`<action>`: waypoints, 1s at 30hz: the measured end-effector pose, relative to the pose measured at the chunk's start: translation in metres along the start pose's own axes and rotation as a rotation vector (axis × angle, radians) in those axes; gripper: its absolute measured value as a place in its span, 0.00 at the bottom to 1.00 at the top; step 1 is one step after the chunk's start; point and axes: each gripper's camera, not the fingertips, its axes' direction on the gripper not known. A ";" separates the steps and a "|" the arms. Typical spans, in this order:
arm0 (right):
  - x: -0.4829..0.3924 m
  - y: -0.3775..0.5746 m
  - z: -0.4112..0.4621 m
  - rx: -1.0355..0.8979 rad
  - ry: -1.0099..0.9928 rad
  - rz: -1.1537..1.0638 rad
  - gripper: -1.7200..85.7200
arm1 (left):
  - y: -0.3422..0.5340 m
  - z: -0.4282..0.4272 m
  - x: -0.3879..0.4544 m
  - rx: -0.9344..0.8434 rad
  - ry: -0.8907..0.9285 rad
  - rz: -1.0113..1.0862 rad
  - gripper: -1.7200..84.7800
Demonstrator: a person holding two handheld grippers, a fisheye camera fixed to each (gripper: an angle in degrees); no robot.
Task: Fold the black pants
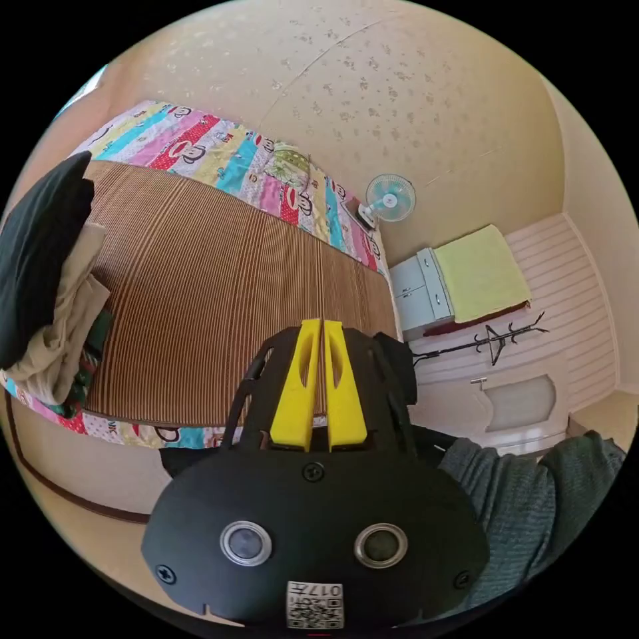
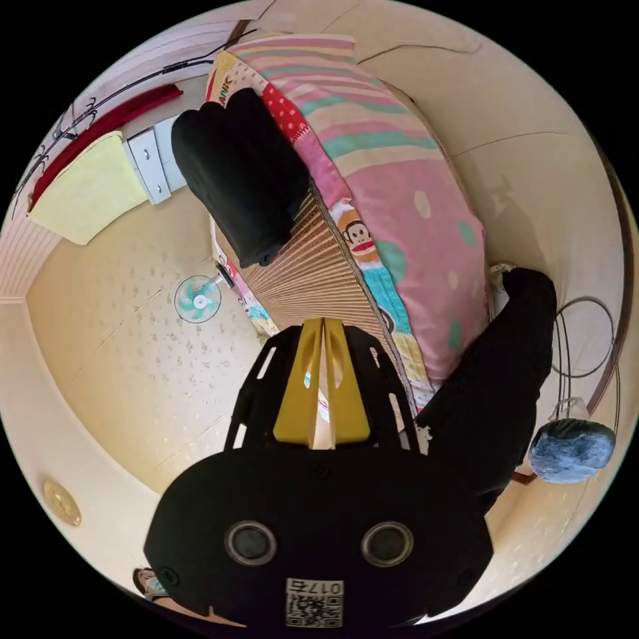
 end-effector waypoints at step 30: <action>-0.077 -0.146 0.016 0.091 0.077 -0.044 0.09 | -0.005 0.005 -0.028 0.274 0.548 -0.448 0.01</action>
